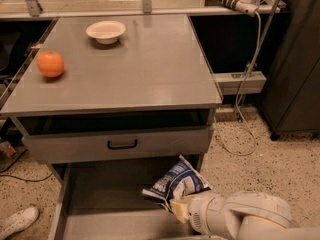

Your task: Pick blue chip bag from middle drawer and place on counter

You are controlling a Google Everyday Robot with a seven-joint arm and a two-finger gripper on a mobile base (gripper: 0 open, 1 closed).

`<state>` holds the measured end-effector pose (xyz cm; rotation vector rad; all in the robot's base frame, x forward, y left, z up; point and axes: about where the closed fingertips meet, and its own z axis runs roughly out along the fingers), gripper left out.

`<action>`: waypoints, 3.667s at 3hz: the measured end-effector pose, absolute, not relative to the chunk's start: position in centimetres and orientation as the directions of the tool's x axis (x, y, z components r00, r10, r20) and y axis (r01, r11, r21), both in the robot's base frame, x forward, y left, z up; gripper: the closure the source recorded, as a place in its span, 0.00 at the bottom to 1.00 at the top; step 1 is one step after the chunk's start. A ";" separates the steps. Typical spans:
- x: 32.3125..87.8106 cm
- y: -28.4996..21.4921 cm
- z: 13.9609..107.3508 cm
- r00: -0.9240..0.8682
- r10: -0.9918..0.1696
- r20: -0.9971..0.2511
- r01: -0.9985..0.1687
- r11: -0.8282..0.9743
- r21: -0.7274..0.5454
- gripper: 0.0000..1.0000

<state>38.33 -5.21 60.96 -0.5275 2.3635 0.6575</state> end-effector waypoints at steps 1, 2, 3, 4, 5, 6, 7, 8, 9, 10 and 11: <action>38.3 -5.2 61.0 -0.727 -0.203 -0.656 -0.513 0.796 0.322 1.00; 38.4 -3.9 63.4 -0.678 -0.225 -0.700 -0.561 0.773 0.295 1.00; 38.6 -1.8 67.3 -0.600 -0.246 -0.761 -0.630 0.732 0.260 1.00; 39.0 0.3 71.5 -0.509 -0.298 -0.807 -0.684 0.709 0.170 1.00; 39.4 1.1 74.3 -0.436 -0.351 -0.829 -0.708 0.702 0.075 1.00; 39.3 1.1 74.3 -0.399 -0.399 -0.826 -0.735 0.678 0.028 1.00; 40.0 0.4 77.1 -0.342 -0.385 -0.857 -0.721 0.693 -0.023 1.00; 40.7 -0.3 81.3 -0.248 -0.405 -0.880 -0.694 0.708 -0.131 1.00; 42.0 -0.3 85.5 -0.157 -0.414 -0.897 -0.679 0.705 -0.206 1.00; 42.1 -0.1 85.5 -0.146 -0.424 -0.894 -0.684 0.696 -0.218 1.00; 44.6 0.4 86.4 -0.138 -0.401 -0.906 -0.685 0.699 -0.205 1.00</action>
Offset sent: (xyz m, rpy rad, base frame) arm 0.0018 0.0332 0.1052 0.0300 -0.1882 0.1207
